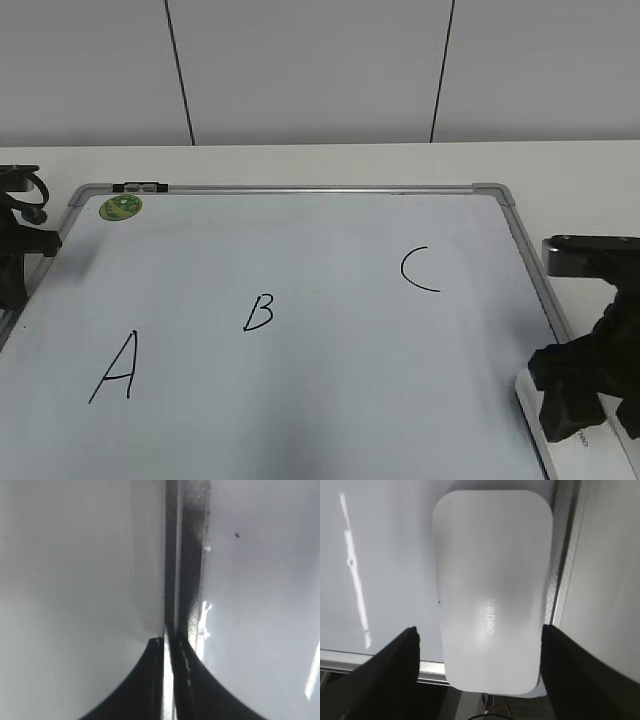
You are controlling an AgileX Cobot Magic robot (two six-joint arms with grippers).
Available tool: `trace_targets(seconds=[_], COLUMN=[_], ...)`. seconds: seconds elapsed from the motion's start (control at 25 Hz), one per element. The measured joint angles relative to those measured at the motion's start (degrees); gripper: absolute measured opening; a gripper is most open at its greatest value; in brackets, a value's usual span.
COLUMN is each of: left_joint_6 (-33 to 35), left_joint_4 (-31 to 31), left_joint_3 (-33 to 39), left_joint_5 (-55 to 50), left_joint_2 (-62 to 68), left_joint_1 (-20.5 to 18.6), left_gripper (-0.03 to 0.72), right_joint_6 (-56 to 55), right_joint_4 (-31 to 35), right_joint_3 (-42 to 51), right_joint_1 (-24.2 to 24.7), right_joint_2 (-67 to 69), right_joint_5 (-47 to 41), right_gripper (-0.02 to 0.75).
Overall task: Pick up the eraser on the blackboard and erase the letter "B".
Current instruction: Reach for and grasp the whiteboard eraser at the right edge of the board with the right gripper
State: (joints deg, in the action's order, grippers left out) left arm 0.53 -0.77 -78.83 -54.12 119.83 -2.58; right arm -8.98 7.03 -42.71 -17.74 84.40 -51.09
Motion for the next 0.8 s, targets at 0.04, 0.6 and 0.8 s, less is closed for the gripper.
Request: trace_targets(seconds=[0.04, 0.6, 0.8], left_joint_6=[0.0, 0.0, 0.0], left_joint_4=[0.0, -0.2, -0.6], left_joint_3=[0.0, 0.0, 0.0], left_joint_5=[0.0, 0.0, 0.0], left_joint_2=[0.0, 0.0, 0.0], left_joint_1=[0.0, 0.0, 0.0], left_gripper=[0.02, 0.02, 0.02], right_joint_6=[-0.3, -11.9, -12.0], right_joint_4=[-0.2, -10.0, -9.7], right_joint_3=[0.0, 0.0, -0.4], right_joint_1=[-0.7, -3.1, -3.1], right_joint_2=[0.4, 4.4, 4.9], right_joint_5=[0.5, 2.3, 2.3], right_gripper=[0.554, 0.641, 0.64])
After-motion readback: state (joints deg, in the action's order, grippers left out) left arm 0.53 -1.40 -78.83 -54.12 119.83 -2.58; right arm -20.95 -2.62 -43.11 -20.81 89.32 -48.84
